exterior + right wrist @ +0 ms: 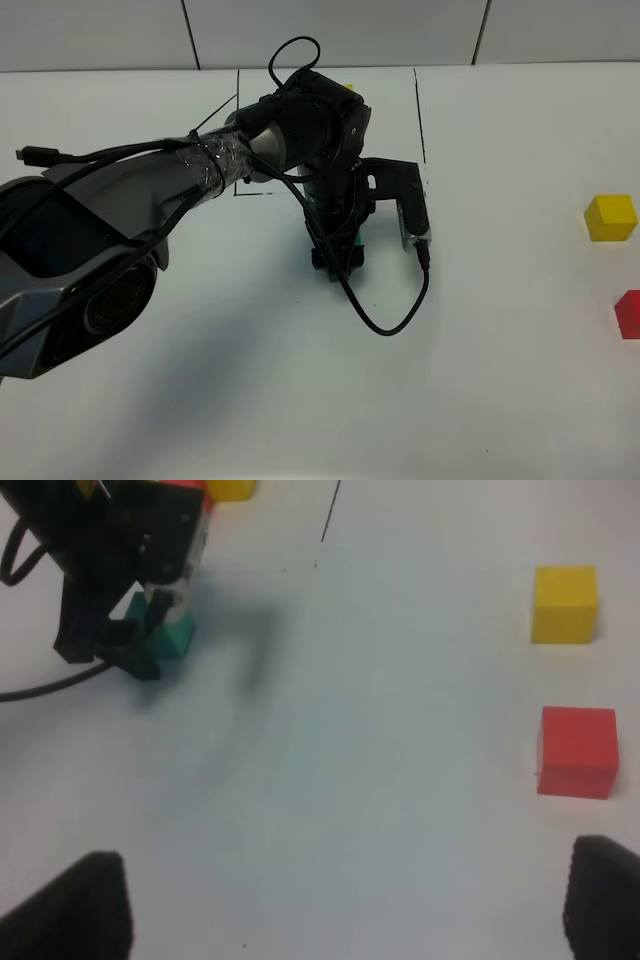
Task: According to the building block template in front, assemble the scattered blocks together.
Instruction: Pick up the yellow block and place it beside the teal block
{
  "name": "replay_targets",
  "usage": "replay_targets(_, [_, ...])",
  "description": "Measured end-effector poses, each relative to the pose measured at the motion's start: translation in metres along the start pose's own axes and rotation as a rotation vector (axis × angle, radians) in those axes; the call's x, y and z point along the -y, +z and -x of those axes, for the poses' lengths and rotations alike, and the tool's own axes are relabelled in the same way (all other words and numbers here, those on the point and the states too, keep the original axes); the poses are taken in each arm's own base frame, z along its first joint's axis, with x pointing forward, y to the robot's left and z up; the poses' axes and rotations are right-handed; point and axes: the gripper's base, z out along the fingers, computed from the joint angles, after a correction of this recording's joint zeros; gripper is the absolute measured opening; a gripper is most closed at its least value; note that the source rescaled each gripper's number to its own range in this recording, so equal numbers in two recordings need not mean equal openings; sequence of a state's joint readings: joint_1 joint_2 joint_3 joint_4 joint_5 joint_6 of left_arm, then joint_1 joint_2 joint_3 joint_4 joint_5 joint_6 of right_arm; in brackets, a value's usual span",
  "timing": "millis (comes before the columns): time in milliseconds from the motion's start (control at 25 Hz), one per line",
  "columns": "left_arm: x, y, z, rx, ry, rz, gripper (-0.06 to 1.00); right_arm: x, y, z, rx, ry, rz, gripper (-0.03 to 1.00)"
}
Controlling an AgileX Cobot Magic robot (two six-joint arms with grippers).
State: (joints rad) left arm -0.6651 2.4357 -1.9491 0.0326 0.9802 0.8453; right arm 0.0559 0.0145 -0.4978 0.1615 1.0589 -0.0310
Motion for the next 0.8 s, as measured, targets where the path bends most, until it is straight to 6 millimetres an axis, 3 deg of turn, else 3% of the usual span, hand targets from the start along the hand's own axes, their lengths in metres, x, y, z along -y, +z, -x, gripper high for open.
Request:
replay_targets(120, [0.0,-0.002,0.001,0.004,0.001,0.004,0.87,0.0,0.0,0.0,0.0,0.0,0.0,0.82])
replay_targets(200, [0.0,-0.008,0.001,0.013,-0.004,0.014,0.9,0.0,0.0,0.0,0.0,0.0,0.0,0.82])
replay_targets(560, [0.0,-0.057,0.0,0.06,-0.032,0.058,0.92,0.0,0.0,0.0,0.0,0.001,0.0,0.82])
replay_targets(800, [-0.006,-0.085,-0.008,0.093,-0.246,0.108,0.91,0.0,0.0,0.0,0.0,0.005,0.0,0.82])
